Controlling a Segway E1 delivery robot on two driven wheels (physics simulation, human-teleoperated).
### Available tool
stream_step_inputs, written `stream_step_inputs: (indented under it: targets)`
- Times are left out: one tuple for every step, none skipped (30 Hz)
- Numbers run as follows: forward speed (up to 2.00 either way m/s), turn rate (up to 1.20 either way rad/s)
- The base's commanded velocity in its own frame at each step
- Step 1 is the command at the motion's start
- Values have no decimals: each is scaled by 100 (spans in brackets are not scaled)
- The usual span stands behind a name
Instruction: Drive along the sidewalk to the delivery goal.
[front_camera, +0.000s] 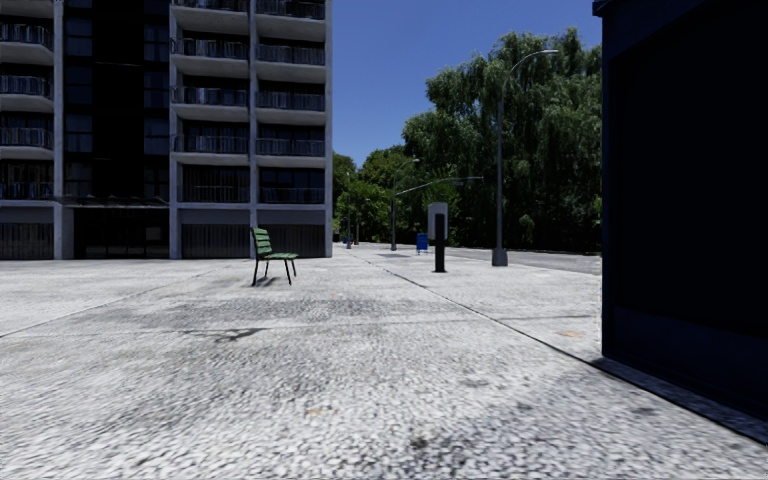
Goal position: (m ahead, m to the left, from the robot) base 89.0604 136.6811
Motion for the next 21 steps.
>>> stream_step_inputs:
  targets:
    - [200,0]
    - [200,0]
    - [200,0]
    - [200,0]
    - [200,0]
    - [200,0]
    - [200,0]
    - [200,0]
    - [200,0]
    - [200,0]
    - [200,0]
    - [200,0]
    - [200,0]
    - [200,0]
    - [200,0]
    - [200,0]
    - [200,0]
    - [200,0]
    - [200,0]
    - [200,0]
    - [200,0]
